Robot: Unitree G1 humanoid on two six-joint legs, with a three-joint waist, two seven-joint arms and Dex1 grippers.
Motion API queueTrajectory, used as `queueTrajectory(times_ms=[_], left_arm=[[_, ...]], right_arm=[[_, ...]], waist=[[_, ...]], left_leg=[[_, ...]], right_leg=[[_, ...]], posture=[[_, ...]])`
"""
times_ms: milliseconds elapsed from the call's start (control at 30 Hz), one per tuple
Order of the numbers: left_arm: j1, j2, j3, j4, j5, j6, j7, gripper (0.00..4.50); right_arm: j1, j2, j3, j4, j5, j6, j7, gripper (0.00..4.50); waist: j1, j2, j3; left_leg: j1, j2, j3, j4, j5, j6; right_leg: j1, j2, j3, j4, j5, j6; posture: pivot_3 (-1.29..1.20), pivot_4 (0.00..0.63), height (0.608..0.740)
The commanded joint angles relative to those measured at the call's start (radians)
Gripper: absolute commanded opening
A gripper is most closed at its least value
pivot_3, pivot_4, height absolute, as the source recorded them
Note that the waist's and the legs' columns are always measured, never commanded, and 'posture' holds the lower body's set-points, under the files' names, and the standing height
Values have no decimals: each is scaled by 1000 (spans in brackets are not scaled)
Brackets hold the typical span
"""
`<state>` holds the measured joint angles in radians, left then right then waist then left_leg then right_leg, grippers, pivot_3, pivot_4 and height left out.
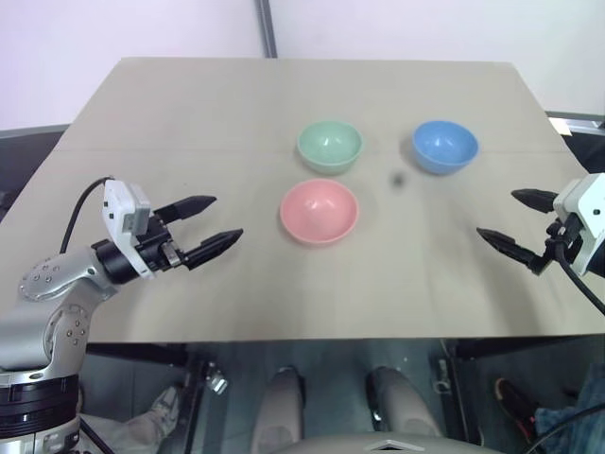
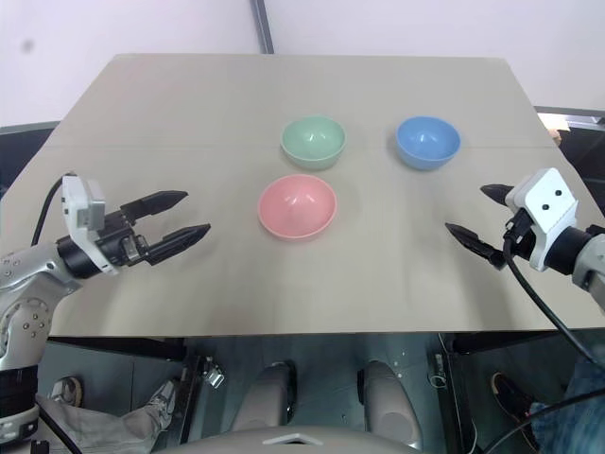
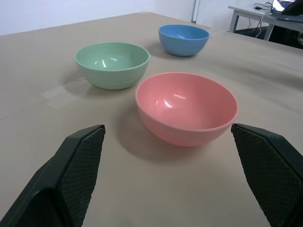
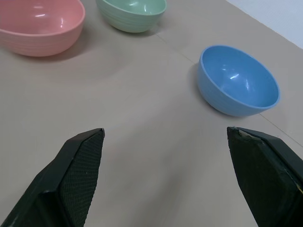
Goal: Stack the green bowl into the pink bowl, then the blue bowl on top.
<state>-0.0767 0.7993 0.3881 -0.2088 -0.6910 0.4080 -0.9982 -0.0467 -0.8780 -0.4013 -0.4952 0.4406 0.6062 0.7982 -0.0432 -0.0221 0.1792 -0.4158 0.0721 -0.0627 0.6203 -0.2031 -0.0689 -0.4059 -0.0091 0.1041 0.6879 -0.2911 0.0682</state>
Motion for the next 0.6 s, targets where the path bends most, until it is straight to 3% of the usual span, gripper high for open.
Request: queueTrajectory(times_ms=[33, 267, 400, 600], left_arm=[[-16, 6, 16, -40, -15, 8, 15, 4500], [-15, 11, -2, -98, 15, 26, 68, 4500], [-3, 30, -44, -155, 135, 2, 150, 4500], [-54, 157, -150, -314, 218, 56, 128, 4500]], right_arm=[[-28, -9, 0, -8, 8, -17, -5, 4483], [-107, 32, 88, -12, 35, -47, 9, 4483], [-141, 54, 147, -32, 51, -57, 21, 4483], [-138, 35, 268, -82, 69, -100, 141, 4483]], waist=[[0, 0, 0], [0, 0, 0], [0, 0, 0], [3, 0, 0]], left_leg=[[0, 0, 0, 0, 0, 0], [0, 0, 0, 0, 0, 0], [0, 0, 0, 0, 0, 0], [0, 0, 0, 0, 0, 0]], right_leg=[[0, 0, 0, 0, 0, 0], [0, 0, 0, 0, 0, 0], [0, 0, 0, 0, 2, -3], [0, 0, 0, 0, 2, -3]], posture=[[0, 150, 740], [0, 150, 740], [0, 150, 740], [0, 150, 740]])
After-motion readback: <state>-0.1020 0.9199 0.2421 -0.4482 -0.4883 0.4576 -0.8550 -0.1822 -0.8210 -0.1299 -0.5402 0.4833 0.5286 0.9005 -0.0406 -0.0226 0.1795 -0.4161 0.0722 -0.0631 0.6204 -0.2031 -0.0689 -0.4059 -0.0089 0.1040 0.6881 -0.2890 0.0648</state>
